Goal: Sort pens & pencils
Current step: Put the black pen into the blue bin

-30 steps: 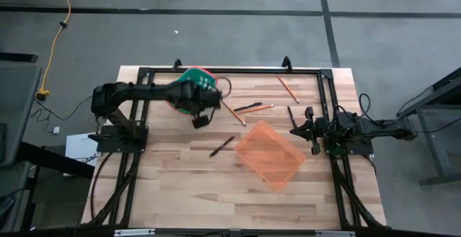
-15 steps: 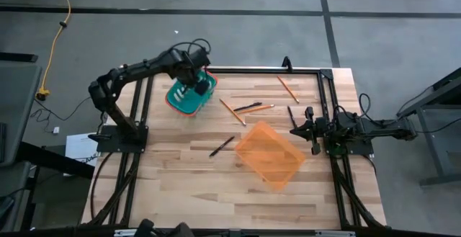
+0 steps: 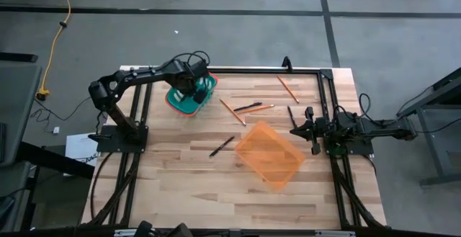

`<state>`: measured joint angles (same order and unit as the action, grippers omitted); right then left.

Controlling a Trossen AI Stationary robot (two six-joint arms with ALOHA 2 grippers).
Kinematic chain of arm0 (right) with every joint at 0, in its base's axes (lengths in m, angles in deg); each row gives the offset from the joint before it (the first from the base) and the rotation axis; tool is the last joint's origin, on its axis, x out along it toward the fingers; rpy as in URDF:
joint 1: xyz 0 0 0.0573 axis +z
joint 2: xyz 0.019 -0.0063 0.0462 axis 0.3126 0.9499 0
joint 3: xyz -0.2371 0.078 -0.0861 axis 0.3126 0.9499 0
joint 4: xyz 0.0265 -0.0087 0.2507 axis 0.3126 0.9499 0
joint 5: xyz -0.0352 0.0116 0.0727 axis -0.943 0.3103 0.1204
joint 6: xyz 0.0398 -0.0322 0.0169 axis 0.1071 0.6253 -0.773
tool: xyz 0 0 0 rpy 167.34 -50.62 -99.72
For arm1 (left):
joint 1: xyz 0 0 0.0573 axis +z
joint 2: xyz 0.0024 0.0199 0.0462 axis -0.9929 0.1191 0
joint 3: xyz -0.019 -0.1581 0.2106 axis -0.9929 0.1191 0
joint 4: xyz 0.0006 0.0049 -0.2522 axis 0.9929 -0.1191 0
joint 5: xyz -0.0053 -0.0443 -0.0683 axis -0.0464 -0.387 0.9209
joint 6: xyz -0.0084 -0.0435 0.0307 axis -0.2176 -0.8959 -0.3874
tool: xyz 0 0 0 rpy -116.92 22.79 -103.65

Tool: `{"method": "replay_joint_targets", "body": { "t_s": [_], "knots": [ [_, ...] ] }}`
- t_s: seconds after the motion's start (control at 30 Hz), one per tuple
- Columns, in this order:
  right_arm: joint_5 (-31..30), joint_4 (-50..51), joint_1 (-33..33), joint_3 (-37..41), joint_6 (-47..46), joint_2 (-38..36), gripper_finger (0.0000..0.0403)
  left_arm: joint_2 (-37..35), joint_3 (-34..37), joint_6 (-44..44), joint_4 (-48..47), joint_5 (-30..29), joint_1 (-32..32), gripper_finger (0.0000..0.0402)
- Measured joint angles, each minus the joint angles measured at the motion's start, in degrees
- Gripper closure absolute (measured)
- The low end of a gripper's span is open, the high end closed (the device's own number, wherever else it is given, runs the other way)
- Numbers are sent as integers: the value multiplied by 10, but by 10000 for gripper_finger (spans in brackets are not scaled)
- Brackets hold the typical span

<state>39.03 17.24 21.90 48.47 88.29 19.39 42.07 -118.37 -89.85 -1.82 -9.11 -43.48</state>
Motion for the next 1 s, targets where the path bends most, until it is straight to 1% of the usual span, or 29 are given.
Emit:
{"method": "replay_joint_targets", "body": {
  "t_s": [0.27,0.4,0.63,0.8,0.9,1.0],
  "knots": [
    [0,0,0,0,0,0,402,0,46,-4,71,-5,1,382],
    [0,0,0,0,0,0,402,1,55,-4,84,-7,1,382],
    [0,0,0,0,0,0,402,40,59,-3,100,-10,0,382],
    [0,0,0,0,0,0,402,43,58,8,112,-4,1,382],
    [0,1,0,0,0,0,402,43,56,8,101,-3,1,372],
    [0,1,0,0,0,0,402,43,56,12,91,-2,1,349]
  ]
}}
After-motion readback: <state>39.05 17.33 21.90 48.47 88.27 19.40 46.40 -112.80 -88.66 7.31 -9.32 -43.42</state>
